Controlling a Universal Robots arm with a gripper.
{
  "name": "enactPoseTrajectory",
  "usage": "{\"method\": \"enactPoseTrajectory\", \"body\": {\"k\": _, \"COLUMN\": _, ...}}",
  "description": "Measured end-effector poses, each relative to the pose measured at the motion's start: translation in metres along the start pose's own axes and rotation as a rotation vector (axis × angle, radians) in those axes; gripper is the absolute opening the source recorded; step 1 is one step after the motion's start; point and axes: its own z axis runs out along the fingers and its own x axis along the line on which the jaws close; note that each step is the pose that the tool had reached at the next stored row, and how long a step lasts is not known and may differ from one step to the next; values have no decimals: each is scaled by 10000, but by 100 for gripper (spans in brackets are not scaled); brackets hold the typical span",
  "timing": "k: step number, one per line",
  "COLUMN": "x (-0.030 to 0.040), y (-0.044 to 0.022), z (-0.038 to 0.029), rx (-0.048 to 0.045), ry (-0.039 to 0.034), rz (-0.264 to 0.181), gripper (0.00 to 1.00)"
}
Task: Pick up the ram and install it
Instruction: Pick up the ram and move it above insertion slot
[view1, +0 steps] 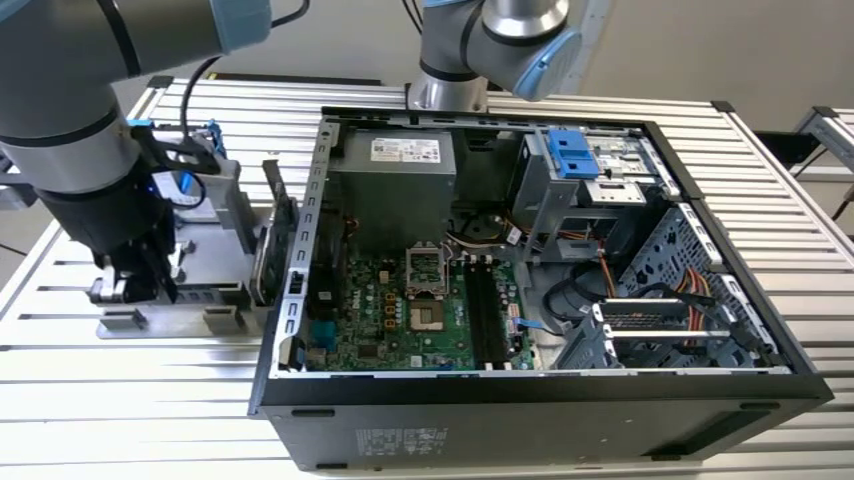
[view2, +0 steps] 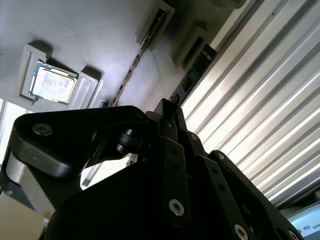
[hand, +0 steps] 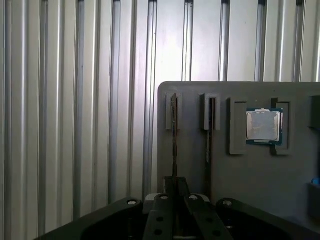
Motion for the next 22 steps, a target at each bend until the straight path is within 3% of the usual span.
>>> {"method": "enactPoseTrajectory", "body": {"k": 22, "x": 7, "y": 8, "z": -284, "rx": 0, "ry": 3, "rz": 2, "gripper": 0}}
